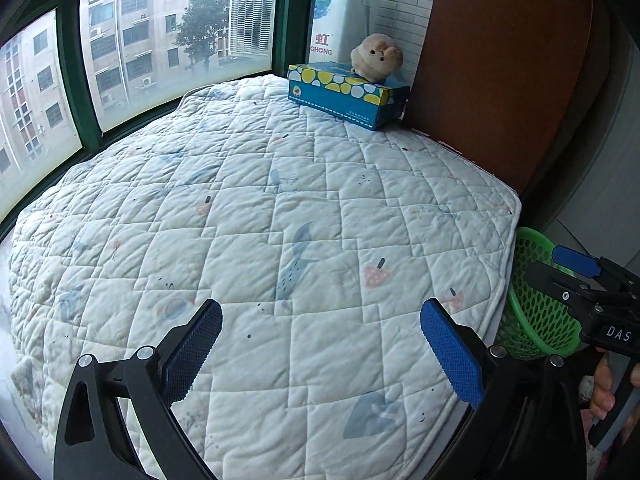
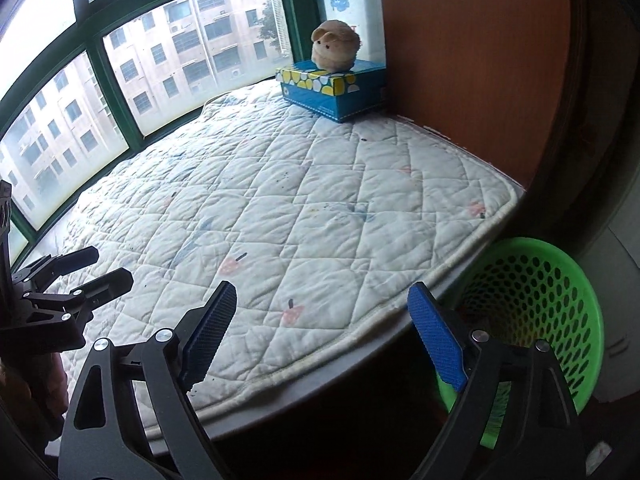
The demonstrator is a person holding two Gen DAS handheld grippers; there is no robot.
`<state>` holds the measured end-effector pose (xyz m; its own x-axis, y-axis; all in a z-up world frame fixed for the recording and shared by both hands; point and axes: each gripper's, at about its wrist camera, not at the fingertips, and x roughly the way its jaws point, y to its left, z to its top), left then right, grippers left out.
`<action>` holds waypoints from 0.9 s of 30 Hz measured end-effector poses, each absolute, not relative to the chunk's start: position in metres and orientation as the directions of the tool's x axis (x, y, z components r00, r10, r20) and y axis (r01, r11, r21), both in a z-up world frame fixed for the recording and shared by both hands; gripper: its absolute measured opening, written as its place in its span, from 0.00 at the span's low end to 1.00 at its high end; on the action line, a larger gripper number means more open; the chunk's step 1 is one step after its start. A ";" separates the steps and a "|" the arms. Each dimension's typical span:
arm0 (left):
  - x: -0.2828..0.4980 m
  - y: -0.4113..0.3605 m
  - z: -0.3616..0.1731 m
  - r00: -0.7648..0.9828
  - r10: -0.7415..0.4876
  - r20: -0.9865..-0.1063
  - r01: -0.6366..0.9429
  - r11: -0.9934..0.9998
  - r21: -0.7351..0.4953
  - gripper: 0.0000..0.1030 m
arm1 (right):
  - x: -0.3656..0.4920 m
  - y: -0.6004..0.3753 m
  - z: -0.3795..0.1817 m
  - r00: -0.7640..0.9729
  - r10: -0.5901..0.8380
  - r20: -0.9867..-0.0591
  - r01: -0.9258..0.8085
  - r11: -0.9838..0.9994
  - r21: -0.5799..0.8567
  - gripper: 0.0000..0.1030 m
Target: Collect trash
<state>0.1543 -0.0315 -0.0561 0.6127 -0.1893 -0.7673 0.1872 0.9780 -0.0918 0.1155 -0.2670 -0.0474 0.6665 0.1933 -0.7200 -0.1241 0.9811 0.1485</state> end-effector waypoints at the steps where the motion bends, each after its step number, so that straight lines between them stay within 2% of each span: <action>1: 0.154 -0.027 -0.057 0.616 -0.183 -0.767 0.179 0.980 -0.090 0.93 | 0.116 -0.263 -0.048 0.665 0.198 -0.720 -0.131 0.980 0.149 0.85; 14: 0.152 0.008 -0.063 0.630 -0.142 -0.763 0.109 0.990 -0.095 0.93 | 0.128 -0.225 -0.060 0.638 0.233 -0.734 -0.177 0.972 0.154 0.88; 27: 0.150 0.082 -0.077 0.629 -0.024 -0.777 -0.052 0.996 -0.073 0.93 | 0.140 -0.177 -0.071 0.621 0.241 -0.746 -0.208 0.968 0.139 0.93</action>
<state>0.1501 0.0822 -0.0773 0.6287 -0.0242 -0.7773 -0.0521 0.9960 -0.0732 0.1397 -0.1767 -0.0708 0.6213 0.2406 -0.7457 -0.2085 0.9681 0.1387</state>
